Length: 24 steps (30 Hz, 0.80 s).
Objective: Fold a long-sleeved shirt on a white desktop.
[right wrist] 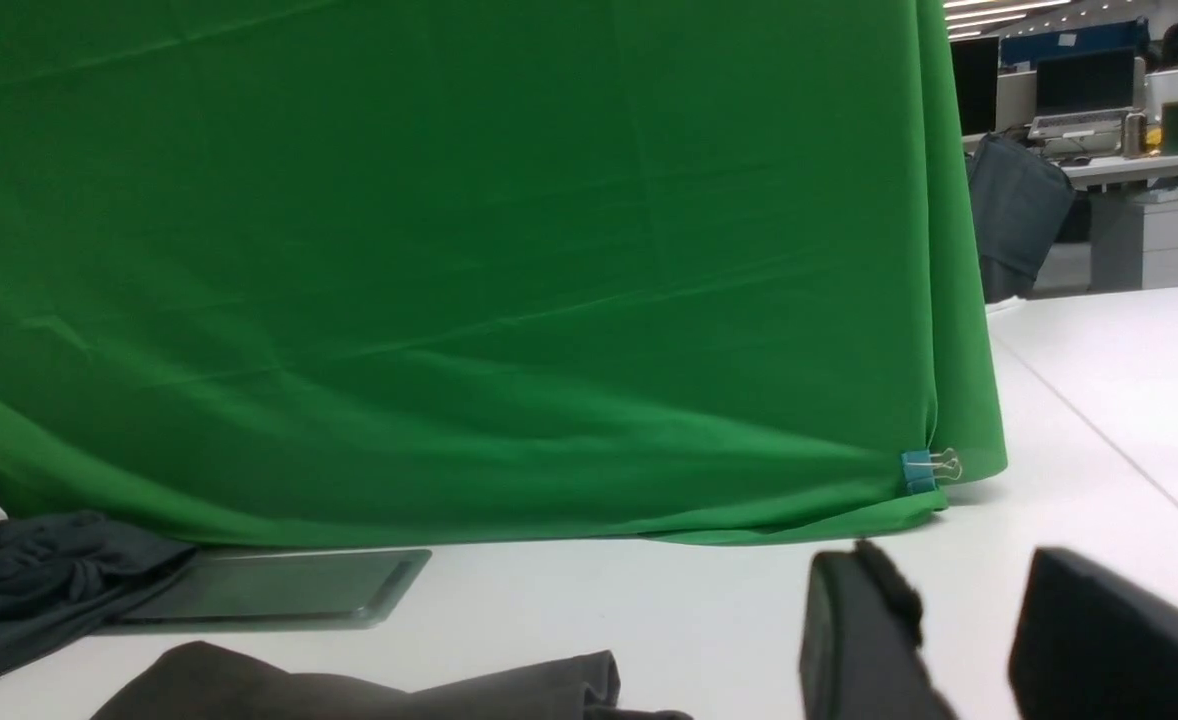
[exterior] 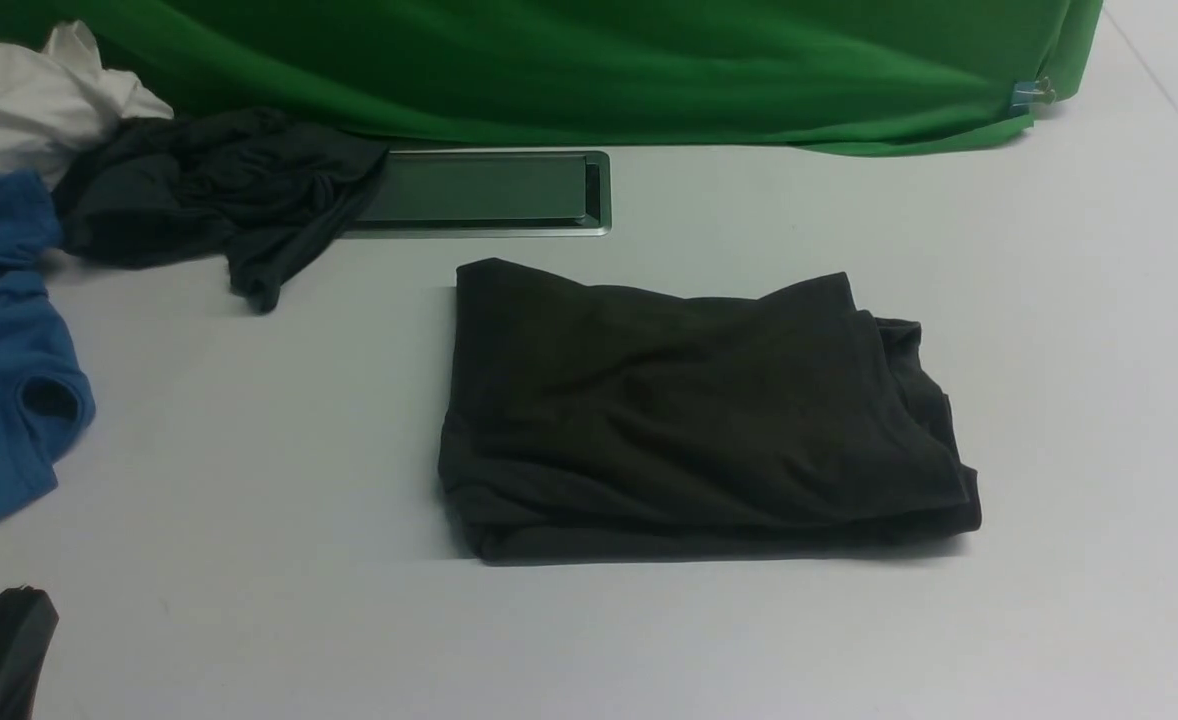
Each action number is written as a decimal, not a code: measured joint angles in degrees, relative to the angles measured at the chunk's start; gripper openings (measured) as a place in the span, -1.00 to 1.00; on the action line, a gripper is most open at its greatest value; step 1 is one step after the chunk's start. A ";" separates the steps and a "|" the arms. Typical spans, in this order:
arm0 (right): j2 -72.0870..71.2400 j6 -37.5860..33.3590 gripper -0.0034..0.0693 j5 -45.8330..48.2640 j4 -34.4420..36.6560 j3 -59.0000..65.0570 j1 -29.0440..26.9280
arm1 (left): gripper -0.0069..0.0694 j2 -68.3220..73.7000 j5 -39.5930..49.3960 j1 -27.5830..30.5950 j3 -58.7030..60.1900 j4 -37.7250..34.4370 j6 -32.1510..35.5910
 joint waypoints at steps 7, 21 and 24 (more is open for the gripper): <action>-0.01 0.00 -0.26 -0.26 -0.77 0.00 0.00 | -0.77 0.00 0.00 0.00 0.00 0.00 0.21; -3.20 6.23 -0.25 18.37 -19.67 1.89 -9.98 | -0.77 0.00 -0.05 0.00 0.00 0.00 0.21; -3.63 8.96 -0.25 17.38 -18.61 2.83 -10.33 | -0.77 0.00 -0.14 0.00 0.00 0.00 0.21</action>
